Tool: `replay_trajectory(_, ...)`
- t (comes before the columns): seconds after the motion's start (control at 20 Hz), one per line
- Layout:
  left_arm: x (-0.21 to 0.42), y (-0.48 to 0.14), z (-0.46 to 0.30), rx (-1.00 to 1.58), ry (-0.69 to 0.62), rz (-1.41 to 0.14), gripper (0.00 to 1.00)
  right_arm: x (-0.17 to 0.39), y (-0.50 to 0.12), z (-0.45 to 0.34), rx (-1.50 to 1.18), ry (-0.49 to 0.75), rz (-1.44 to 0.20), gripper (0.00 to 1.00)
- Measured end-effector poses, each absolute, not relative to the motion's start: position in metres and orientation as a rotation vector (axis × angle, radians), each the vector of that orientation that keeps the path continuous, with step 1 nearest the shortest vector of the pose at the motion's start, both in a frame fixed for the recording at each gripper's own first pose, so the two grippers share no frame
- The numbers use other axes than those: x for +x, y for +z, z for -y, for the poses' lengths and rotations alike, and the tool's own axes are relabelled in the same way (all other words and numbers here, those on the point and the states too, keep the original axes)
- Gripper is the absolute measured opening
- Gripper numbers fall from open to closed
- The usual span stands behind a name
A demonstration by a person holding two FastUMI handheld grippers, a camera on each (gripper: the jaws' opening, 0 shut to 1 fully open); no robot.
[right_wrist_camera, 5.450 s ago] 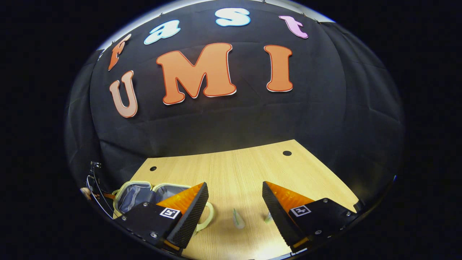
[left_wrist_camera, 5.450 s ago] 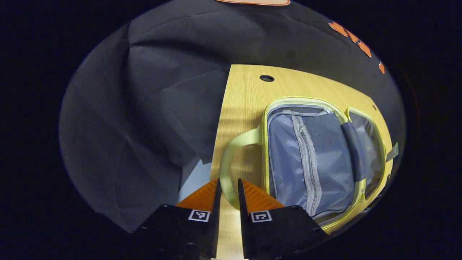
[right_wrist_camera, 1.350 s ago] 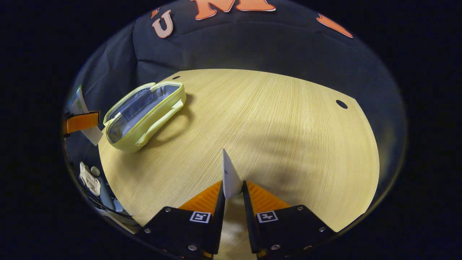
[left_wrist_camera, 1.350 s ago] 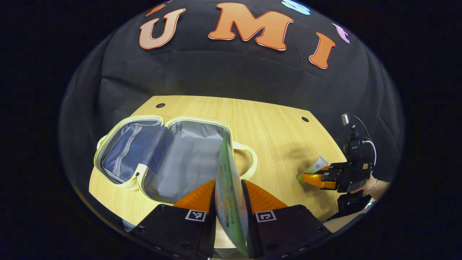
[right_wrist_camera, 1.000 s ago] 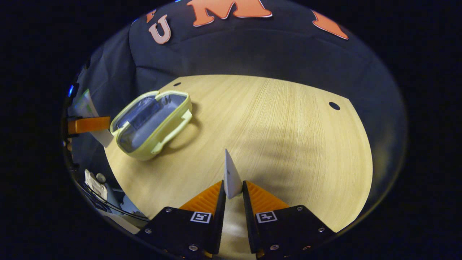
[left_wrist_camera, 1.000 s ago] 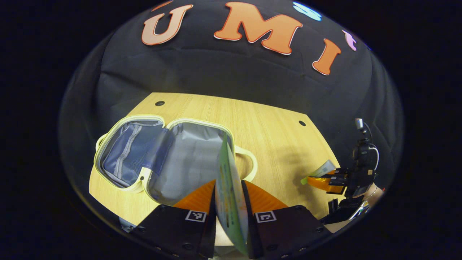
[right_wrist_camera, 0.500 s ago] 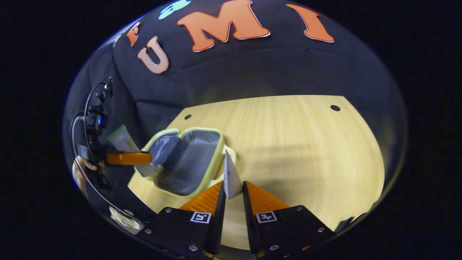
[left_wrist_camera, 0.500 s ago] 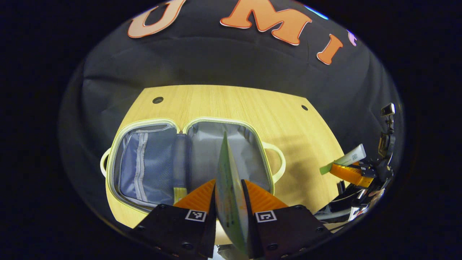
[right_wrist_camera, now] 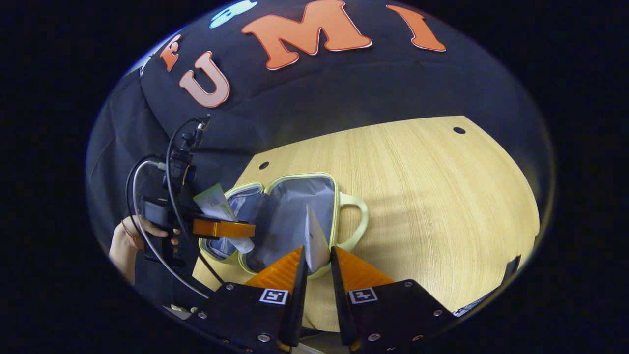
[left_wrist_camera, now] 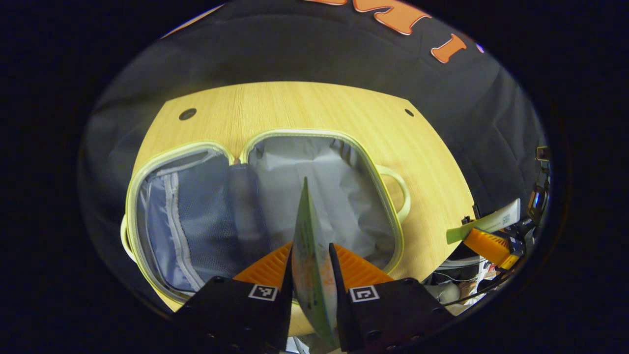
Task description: First open the suitcase, pack the skin care products into it, and then close the suitcase.
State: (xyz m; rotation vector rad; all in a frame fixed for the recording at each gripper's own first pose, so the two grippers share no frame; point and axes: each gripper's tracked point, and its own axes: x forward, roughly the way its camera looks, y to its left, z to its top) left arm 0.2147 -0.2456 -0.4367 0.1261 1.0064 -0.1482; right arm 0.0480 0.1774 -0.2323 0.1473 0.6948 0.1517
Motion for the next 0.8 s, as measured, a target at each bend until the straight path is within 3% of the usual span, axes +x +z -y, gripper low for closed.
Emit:
replay_trajectory(0.1,0.22,-0.448,0.251,0.081,-0.165,-1.009,0.41,0.046,-0.231,-0.173,0.143,0.122,-0.697,0.31)
replay_trajectory(0.25,0.217,-0.439,0.248,0.034,-0.172,-1.003,1.0,0.048,-0.226,-0.174,0.154,0.103,-0.69,0.31)
replay_trajectory(0.8,0.203,-0.372,0.201,0.077,-0.138,-0.819,0.98,0.071,-0.227,-0.244,0.019,0.249,-0.784,0.31)
